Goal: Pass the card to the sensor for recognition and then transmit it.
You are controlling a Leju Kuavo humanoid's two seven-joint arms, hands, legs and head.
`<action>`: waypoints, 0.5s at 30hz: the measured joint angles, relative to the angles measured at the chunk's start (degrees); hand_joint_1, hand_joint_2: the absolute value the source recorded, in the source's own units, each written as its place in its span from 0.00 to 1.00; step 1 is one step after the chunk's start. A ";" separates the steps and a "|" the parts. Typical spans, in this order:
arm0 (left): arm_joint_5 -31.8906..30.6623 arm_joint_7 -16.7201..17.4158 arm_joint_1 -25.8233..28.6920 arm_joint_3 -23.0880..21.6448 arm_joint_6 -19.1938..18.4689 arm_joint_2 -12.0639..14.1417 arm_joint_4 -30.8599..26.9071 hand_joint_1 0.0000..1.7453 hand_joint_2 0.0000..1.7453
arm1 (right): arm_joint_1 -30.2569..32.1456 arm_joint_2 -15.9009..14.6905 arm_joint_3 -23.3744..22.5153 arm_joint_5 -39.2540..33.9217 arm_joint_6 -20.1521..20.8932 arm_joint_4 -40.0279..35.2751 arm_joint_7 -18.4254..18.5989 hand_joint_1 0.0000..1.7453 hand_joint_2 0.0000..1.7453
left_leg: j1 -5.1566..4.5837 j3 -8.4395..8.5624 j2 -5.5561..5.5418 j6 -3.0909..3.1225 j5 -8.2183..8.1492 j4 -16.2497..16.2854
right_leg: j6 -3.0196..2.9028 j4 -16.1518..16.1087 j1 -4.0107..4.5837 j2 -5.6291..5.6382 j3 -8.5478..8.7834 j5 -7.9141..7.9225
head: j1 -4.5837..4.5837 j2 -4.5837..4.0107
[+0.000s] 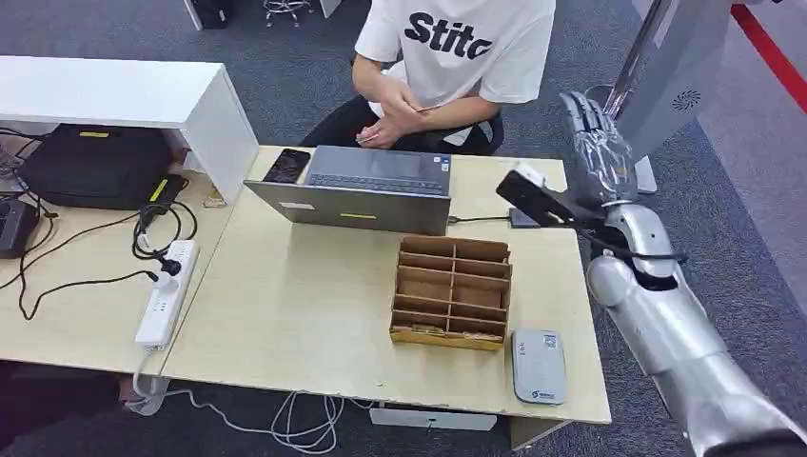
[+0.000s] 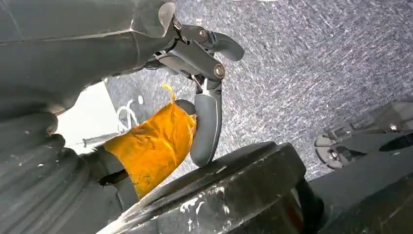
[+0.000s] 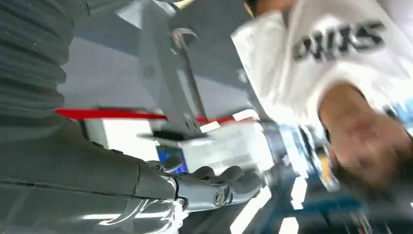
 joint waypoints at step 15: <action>3.26 -0.72 0.81 5.55 3.78 -1.49 0.00 0.00 1.00 | 49.42 -7.64 -10.21 -3.23 -12.52 -46.25 -16.53 0.00 1.00 | 0.01 0.17 0.03 -0.02 -0.60 -0.05 | 0.03 -0.01 0.03 0.02 0.23 -0.54 | 0.02 0.00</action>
